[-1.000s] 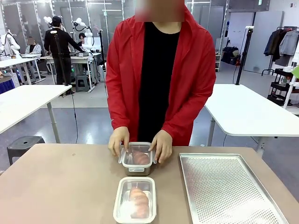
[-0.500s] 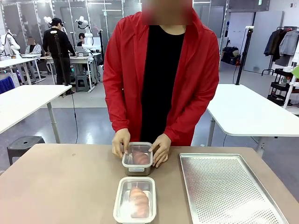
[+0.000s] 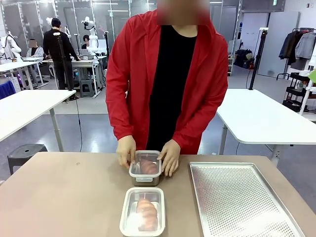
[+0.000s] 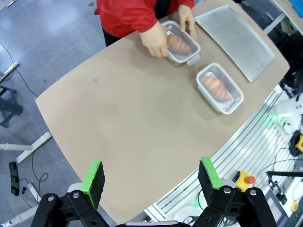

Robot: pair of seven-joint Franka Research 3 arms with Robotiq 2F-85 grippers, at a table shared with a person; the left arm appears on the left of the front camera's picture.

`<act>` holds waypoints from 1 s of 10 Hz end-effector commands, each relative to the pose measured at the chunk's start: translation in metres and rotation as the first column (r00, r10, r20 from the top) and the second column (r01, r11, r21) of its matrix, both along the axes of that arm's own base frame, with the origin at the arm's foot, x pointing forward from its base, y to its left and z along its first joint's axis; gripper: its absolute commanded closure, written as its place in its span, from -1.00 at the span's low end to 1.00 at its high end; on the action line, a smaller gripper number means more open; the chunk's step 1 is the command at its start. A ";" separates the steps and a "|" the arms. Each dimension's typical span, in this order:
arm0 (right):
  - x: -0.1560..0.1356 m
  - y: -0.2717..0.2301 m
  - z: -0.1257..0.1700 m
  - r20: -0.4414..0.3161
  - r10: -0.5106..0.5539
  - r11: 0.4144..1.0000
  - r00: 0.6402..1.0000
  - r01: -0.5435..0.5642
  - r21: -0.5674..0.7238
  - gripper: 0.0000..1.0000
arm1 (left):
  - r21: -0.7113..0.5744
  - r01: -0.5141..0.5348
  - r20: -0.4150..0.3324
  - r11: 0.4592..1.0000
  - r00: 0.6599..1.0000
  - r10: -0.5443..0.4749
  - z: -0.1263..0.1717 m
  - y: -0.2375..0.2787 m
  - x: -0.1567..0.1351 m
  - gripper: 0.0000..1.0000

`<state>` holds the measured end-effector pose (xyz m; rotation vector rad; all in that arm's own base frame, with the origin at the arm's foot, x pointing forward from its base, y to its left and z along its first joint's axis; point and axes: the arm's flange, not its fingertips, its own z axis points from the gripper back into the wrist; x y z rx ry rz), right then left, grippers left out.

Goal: Place the bread into the airtight container.
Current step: Pick up a Butter Roll and place it into an empty Airtight Container.

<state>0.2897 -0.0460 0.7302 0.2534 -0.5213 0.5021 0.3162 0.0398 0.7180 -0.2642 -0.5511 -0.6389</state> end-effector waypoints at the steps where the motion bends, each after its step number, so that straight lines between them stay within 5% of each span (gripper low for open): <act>1: 0.000 0.003 0.003 -0.016 -0.015 1.000 1.000 0.015 0.002 -1.00 | 0.001 0.007 0.001 1.000 1.000 -0.007 0.000 0.000 0.000 -1.00; 10: 0.000 0.003 0.003 -0.016 -0.015 1.000 1.000 0.015 0.002 -1.00 | 0.001 0.007 0.001 1.000 1.000 -0.007 0.000 0.000 0.000 -1.00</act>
